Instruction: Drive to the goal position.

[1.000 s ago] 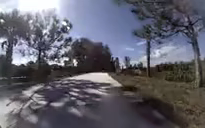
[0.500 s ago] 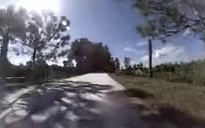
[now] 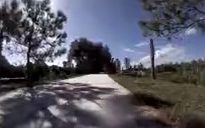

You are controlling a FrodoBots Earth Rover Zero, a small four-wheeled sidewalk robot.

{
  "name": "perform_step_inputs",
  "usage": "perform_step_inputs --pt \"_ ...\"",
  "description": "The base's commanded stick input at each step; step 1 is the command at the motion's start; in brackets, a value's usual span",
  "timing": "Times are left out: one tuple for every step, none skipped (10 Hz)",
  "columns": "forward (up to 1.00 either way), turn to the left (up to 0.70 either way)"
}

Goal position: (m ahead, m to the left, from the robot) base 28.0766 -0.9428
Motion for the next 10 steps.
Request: perform_step_inputs --pt "0.85 0.00" --pt "0.85 0.00" --pt "0.85 0.00" --pt "0.85 0.00" --pt "0.85 0.00" --pt "0.85 0.00" --pt "0.85 0.00" --pt "0.85 0.00" --pt "0.85 0.00" --pt "0.85 0.00"
